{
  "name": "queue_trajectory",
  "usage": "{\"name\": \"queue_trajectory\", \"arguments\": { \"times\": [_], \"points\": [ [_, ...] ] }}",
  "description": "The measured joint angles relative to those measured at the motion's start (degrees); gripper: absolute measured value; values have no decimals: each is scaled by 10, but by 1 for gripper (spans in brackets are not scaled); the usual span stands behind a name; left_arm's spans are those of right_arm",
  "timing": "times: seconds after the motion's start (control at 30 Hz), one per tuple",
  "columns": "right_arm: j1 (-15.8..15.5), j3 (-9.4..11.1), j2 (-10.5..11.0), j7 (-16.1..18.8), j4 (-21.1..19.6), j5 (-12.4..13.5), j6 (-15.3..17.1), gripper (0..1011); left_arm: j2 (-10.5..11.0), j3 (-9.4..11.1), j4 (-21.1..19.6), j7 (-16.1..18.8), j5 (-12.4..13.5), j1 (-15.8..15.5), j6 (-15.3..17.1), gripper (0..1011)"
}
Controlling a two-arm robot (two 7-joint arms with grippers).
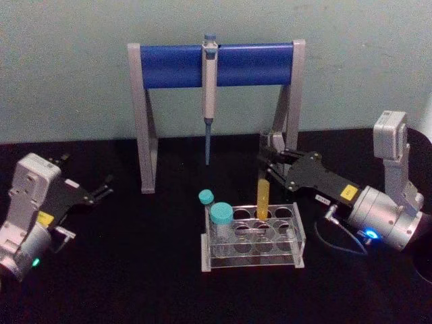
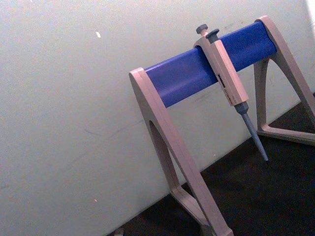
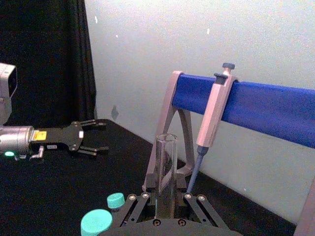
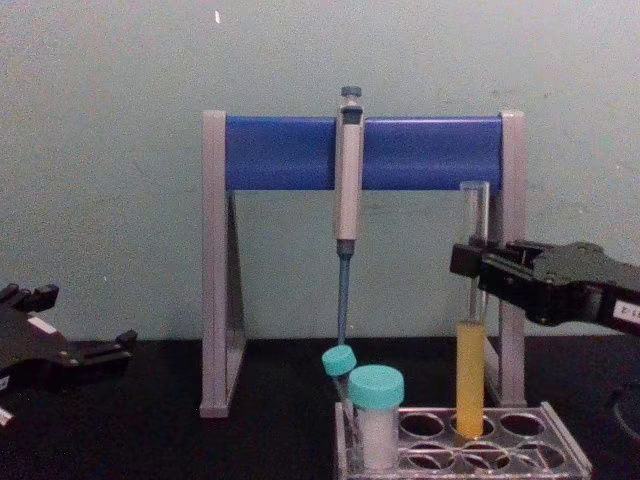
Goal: Pick up the test tube from the test tube rack, shake it, then place it back into the test tube rack.
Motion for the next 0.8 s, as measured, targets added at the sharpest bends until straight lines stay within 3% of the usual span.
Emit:
{"name": "queue_trajectory", "arguments": {
  "times": [0.8],
  "points": [
    [13,-18,-9,3,35,-20,18,229,0,0,0,0,0,0,0,1001]
  ]
}}
